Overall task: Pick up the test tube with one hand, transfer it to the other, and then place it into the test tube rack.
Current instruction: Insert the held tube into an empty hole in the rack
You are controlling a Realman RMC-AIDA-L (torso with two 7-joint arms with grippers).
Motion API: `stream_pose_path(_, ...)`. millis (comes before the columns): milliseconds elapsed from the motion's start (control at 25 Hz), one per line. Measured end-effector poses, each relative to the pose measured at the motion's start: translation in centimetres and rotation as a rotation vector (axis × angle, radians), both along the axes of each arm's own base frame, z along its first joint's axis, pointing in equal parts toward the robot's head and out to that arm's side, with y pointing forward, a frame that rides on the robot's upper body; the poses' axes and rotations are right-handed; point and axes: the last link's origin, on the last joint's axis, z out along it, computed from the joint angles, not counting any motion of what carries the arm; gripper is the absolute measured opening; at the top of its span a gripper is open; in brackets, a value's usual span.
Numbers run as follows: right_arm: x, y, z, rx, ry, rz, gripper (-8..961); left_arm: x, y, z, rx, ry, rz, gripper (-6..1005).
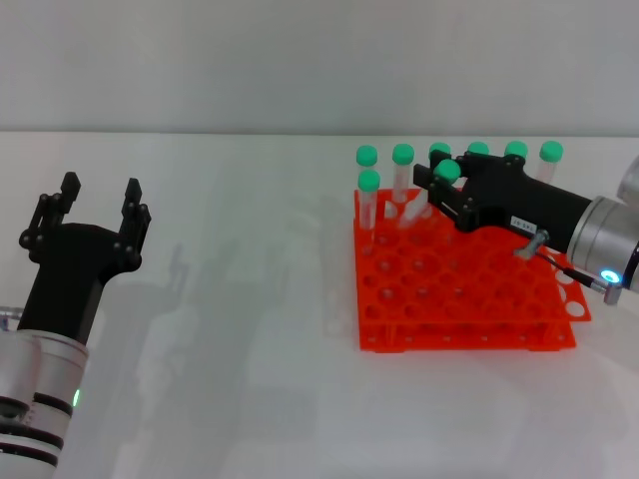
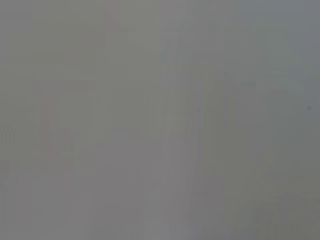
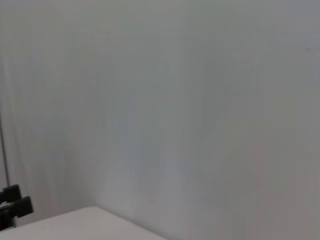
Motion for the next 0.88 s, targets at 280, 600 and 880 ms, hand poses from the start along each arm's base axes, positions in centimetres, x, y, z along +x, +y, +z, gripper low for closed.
stream_pose_path(280, -0.43, -0.05, -0.69, -0.02, -0.025, 0.015, 305, -0.11, -0.17, -0.08, -0.002, -0.002, 0.005, 637)
stream_pose_path(600, -0.74, -0.16, -0.78, -0.024, -0.016, 0.027, 342, -0.17, -0.26, -0.13, -0.002, -0.003, 0.009, 637)
stream_pose_path(880, -0.83, -0.23, -0.81, -0.025, -0.015, 0.034, 373, -0.18, -0.26, -0.12, -0.002, -0.003, 0.009, 637)
